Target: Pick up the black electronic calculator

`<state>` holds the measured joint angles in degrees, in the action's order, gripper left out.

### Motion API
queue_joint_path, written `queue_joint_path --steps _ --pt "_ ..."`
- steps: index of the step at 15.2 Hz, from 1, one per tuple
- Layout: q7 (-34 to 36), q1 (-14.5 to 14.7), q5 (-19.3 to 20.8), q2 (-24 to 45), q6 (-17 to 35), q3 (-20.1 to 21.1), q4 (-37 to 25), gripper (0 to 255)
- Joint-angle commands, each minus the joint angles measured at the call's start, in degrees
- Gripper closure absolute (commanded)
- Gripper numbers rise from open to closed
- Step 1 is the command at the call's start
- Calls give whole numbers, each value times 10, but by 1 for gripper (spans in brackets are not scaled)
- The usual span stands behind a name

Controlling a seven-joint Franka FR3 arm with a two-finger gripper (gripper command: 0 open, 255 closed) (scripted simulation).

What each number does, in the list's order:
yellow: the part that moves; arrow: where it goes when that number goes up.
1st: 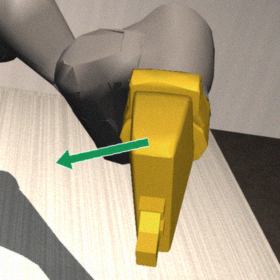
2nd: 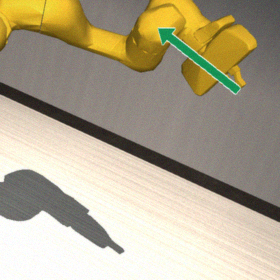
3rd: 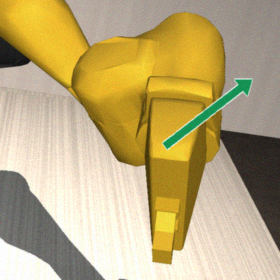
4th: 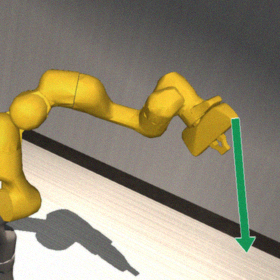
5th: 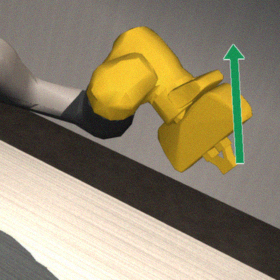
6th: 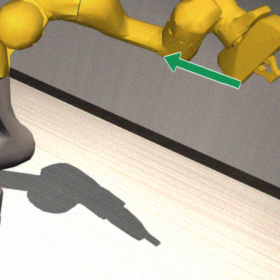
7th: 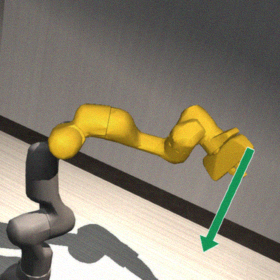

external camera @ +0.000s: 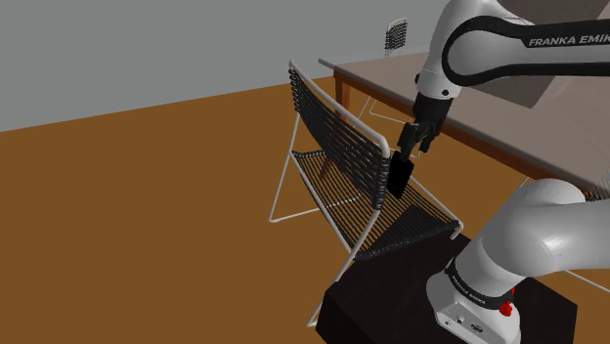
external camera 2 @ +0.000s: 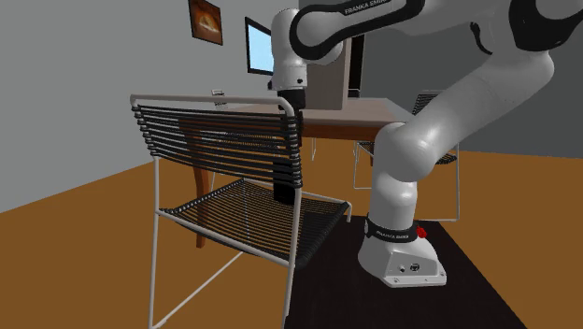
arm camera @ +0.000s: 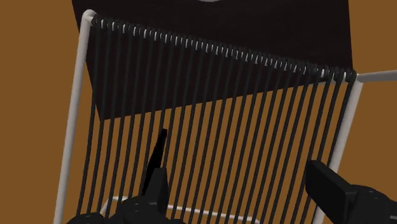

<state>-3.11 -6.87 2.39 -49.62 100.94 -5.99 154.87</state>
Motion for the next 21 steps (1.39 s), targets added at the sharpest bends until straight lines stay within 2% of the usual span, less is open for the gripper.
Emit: queue_joint_path --steps 1,5,13,15,16,21 --pt "-7 -19 23 -6 45 -13 33 0" --pt "-18 -60 70 5 140 -42 83 0" --pt "-17 -68 83 38 223 -53 131 0" --pt "-17 -68 83 38 223 -53 131 0" --pt "-16 -67 83 39 223 -53 130 255" --pt "-16 -67 83 38 223 -53 130 255"
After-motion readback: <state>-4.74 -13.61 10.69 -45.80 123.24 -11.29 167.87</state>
